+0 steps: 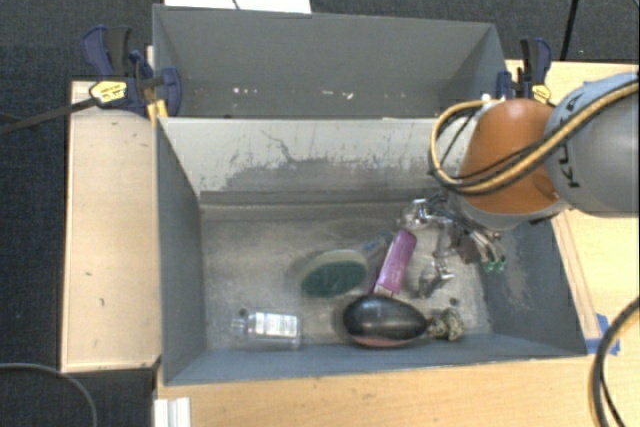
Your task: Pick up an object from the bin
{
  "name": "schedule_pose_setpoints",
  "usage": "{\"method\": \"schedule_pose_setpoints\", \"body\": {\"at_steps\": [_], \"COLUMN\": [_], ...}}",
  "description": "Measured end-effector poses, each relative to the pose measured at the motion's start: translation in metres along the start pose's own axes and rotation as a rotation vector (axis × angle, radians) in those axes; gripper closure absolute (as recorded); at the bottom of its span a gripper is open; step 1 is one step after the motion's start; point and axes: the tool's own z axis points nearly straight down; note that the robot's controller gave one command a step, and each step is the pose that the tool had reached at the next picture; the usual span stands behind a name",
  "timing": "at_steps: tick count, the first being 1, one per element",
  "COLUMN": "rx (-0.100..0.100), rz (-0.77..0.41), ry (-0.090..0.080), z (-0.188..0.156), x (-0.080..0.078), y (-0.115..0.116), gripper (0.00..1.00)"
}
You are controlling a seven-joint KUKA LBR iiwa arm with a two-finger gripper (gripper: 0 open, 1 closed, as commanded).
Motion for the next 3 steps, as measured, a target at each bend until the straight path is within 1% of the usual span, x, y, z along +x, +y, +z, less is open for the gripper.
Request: {"method": "schedule_pose_setpoints", "body": {"at_steps": [1, 2, 3], "rx": [0.002, -0.001, -0.004], "rz": [-0.003, -0.005, -0.158], "ry": [-0.005, 0.009, 0.005], "z": [-0.002, 0.001, 0.0], "x": [-0.002, 0.002, -0.004], "y": [-0.001, 0.0, 0.081], "gripper": [1.0, 0.0, 0.0]}}
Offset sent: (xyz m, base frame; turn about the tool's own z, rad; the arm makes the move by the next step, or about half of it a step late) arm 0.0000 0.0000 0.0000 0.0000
